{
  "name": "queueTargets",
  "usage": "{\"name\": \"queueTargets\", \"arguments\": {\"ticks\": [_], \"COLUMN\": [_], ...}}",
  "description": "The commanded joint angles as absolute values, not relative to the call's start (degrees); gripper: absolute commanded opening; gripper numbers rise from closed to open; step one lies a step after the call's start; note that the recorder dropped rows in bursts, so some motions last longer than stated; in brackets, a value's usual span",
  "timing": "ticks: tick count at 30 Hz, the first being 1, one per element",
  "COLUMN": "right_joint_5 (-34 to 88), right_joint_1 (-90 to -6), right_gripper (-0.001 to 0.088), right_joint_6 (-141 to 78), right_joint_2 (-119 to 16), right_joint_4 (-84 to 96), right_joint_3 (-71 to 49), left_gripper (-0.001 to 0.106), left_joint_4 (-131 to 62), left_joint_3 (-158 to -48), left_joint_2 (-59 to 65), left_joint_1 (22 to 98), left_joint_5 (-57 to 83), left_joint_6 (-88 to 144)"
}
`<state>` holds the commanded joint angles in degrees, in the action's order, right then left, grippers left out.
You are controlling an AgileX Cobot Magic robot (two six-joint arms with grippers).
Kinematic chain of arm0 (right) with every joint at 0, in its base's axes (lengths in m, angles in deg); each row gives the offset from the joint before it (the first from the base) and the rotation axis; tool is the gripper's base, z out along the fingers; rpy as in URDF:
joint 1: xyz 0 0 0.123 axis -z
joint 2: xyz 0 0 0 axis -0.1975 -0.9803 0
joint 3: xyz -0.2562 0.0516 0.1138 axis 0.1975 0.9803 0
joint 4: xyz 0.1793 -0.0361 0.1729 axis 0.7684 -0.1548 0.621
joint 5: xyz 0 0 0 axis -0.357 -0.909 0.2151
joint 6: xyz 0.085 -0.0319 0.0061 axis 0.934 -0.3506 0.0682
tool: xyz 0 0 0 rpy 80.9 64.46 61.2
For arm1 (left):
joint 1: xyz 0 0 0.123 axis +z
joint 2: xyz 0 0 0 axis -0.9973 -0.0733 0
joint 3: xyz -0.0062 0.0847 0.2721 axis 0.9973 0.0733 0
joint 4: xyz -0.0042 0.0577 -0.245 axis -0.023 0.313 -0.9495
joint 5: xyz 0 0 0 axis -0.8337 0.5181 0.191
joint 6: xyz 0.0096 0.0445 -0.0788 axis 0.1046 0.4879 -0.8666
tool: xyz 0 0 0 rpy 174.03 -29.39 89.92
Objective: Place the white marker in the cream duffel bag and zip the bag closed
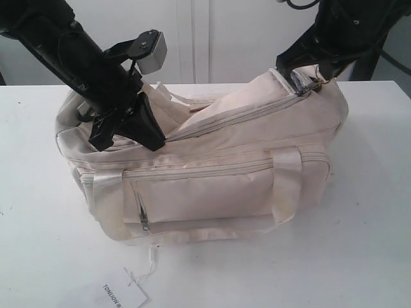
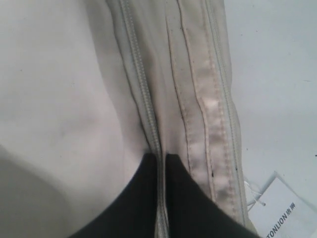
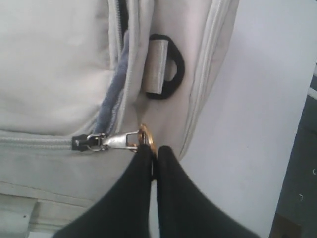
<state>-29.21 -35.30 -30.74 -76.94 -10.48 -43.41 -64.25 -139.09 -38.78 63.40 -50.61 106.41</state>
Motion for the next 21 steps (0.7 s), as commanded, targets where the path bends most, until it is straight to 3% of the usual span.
{"name": "queueTargets", "arguments": {"ticks": [16,21], "right_joint_5": [-32.74,-32.88], "right_joint_1": [-35.3,-35.3], "right_gripper": [0.0,0.0], "right_joint_6": [-35.08,-37.71], "right_joint_2": [-76.94,-76.94], "right_joint_4": [3.09,9.3], "right_joint_3": [-43.41,-43.41], "left_gripper": [0.0,0.026], "left_joint_4": [-62.34,-62.34], "left_joint_3": [-139.09,-139.09], "left_joint_2": [-38.67,-38.45], "left_joint_1": [63.4,63.4], "left_joint_5": [-48.93,-48.82], "left_joint_6": [106.24,104.69]}}
